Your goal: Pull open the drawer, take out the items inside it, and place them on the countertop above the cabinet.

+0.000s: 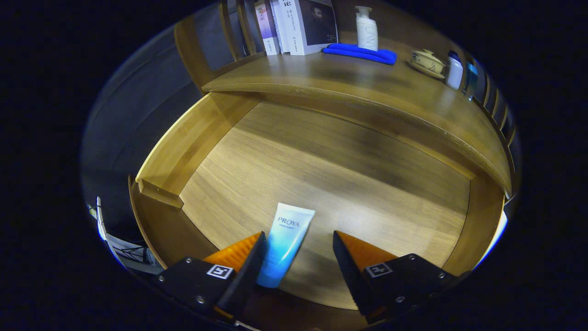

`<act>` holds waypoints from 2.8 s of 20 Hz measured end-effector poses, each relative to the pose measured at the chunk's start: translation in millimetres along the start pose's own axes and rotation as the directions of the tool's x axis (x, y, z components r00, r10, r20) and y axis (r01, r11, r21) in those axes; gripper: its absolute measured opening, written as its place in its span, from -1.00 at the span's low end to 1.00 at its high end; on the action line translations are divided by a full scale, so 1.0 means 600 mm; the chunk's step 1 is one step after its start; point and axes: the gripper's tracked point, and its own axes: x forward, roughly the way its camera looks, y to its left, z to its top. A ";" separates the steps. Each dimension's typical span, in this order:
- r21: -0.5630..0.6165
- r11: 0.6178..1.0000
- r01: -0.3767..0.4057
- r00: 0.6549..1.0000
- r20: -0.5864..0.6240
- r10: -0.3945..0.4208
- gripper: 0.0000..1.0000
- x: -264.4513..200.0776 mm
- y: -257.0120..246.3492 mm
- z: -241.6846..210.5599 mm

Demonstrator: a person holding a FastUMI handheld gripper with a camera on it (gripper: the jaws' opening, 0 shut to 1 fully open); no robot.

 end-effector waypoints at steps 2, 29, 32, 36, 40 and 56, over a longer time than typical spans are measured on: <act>-0.035 0.999 0.002 0.999 -0.042 -0.003 0.90 0.005 0.007 -0.007; -0.272 0.962 0.010 0.999 -0.046 -0.024 -0.29 0.001 0.024 0.017; -0.266 0.964 -0.003 1.000 0.016 0.007 -0.29 -0.018 0.031 0.026; -0.249 0.968 -0.012 0.987 0.154 0.052 -0.30 -0.067 0.046 0.070; -0.220 0.975 0.021 0.952 0.302 0.047 -0.30 -0.118 0.041 0.135; 0.163 0.986 0.048 0.839 0.529 -0.128 -0.26 -0.147 -0.117 0.349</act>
